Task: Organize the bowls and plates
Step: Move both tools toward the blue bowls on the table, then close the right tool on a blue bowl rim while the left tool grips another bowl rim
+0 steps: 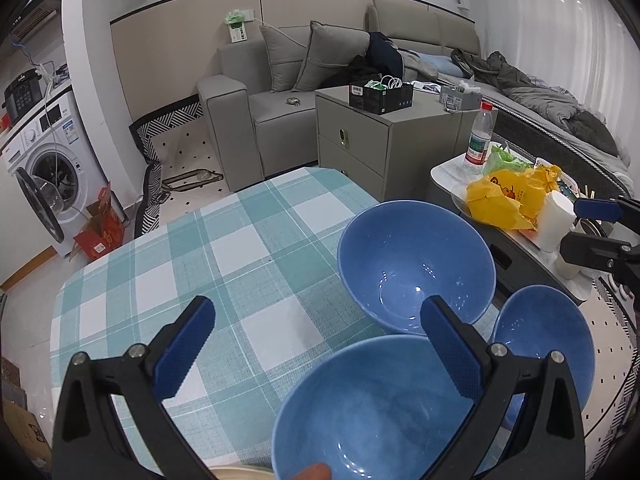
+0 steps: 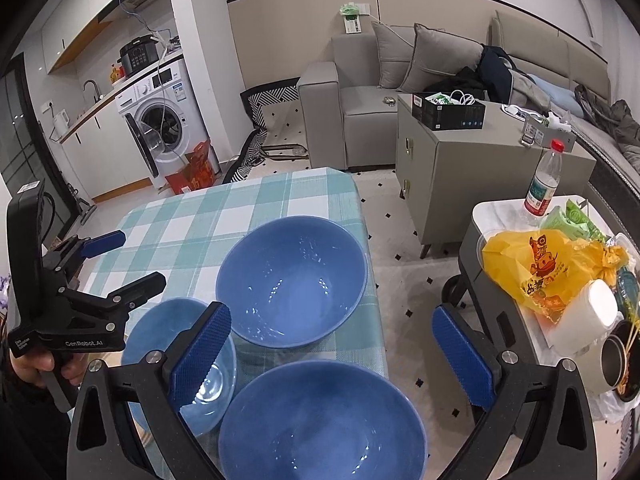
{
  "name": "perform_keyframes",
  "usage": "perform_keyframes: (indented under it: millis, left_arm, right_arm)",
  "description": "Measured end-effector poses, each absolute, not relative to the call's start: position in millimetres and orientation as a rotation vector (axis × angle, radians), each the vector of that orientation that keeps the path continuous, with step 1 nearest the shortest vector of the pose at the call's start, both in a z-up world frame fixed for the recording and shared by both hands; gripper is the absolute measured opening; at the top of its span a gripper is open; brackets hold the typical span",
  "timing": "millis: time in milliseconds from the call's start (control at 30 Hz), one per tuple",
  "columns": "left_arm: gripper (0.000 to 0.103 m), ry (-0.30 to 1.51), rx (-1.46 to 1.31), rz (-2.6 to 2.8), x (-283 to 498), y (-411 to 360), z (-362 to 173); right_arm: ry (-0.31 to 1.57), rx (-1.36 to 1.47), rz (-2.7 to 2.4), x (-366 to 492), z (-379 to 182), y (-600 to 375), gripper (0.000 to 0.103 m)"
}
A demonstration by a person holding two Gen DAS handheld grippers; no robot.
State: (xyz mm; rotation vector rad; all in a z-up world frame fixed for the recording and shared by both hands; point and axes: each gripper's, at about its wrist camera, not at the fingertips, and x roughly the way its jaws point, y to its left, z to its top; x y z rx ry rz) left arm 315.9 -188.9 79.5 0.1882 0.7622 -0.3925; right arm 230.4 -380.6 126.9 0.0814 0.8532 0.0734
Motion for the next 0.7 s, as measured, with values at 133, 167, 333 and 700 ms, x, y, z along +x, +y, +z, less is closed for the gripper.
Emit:
perform_keyframes:
  millis: [133,167,333,700]
  left_arm:
    - [0.103,0.790,0.177,-0.395,326.5,-192.7,70.6]
    - [0.103,0.796,0.178,-0.390,328.9,-193.6,68.6]
    - [0.103,0.826,0.183,-0.381,340.4,-197.7,58.7]
    - [0.103,0.863,0.195,-0.383,357.9,-204.5,42.1]
  right_arm:
    - [0.875,0.107,0.080,241.4,114.6,-383.9,0.102]
    - [0.884,0.116,0.081,244.1,111.1,-385.1,0.102]
    - [0.919,0.140,0.069,257.3,95.1,-389.1,0.102]
    - [0.982,0.157,0.058,278.7,66.4,-390.3,0.094]
